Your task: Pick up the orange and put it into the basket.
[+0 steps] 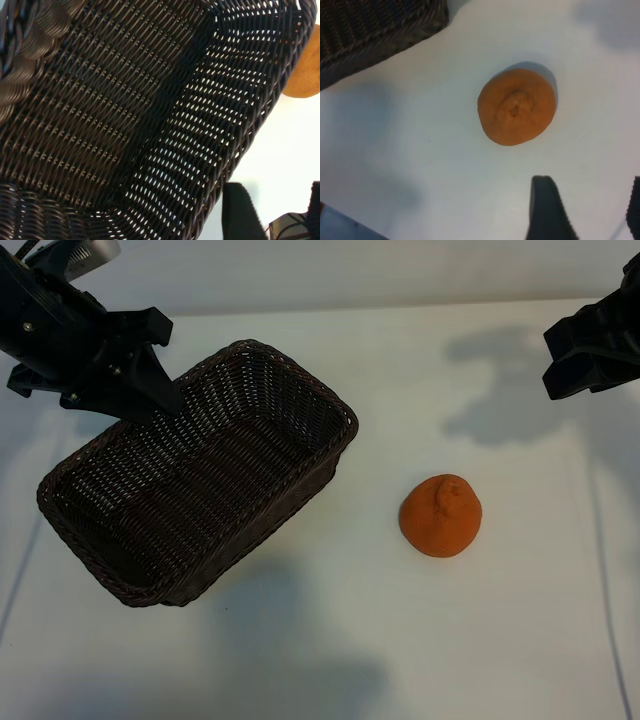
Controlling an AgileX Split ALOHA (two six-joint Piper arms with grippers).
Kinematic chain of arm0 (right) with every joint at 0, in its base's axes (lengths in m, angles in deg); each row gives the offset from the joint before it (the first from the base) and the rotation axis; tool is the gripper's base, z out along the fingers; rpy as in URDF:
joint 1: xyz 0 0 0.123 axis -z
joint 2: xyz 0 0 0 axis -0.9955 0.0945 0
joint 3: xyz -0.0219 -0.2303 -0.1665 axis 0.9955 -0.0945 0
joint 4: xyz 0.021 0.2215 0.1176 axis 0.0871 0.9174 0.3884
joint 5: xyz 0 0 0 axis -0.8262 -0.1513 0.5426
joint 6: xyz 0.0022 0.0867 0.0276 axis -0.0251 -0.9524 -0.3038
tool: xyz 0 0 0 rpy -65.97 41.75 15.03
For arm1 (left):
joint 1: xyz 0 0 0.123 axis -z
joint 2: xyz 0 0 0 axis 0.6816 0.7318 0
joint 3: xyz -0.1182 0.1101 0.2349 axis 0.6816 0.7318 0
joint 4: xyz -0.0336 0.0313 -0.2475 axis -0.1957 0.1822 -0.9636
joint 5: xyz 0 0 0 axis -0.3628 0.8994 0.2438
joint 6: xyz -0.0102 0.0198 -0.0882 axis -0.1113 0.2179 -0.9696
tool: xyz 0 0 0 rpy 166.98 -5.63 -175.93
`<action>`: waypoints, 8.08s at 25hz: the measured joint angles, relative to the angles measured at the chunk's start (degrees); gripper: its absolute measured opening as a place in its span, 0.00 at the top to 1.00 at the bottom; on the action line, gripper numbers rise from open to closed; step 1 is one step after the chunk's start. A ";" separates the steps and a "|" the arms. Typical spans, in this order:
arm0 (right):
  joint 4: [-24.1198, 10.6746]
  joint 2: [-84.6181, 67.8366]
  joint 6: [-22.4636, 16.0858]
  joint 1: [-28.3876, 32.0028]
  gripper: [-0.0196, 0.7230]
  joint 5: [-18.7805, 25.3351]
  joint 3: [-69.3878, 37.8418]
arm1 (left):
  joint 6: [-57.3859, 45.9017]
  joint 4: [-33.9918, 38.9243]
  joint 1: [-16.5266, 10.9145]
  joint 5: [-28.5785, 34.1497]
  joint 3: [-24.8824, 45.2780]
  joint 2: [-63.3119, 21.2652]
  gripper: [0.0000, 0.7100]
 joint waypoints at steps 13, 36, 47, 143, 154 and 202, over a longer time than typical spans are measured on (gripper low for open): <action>0.00 0.00 0.00 0.00 0.44 0.00 0.00 | 0.05 0.00 0.00 0.00 0.00 0.00 0.46; -0.87 0.00 0.00 0.00 0.44 0.00 0.00 | 2.83 1.29 0.00 -1.73 0.00 0.00 0.46; -0.87 0.00 0.00 0.00 0.44 0.00 0.00 | 1.15 6.00 0.00 -2.88 0.00 -0.34 0.46; -1.19 0.00 1.12 0.00 0.44 -0.01 0.00 | -27.45 29.77 -3.87 -11.50 19.84 -9.30 0.30; -1.19 0.00 1.12 0.00 0.44 -0.01 0.00 | -29.75 29.46 -3.87 -14.05 22.42 -9.30 0.30; -1.19 0.00 1.12 0.00 0.44 -0.06 0.00 | -30.10 17.57 -3.87 -37.47 36.61 -2.37 0.30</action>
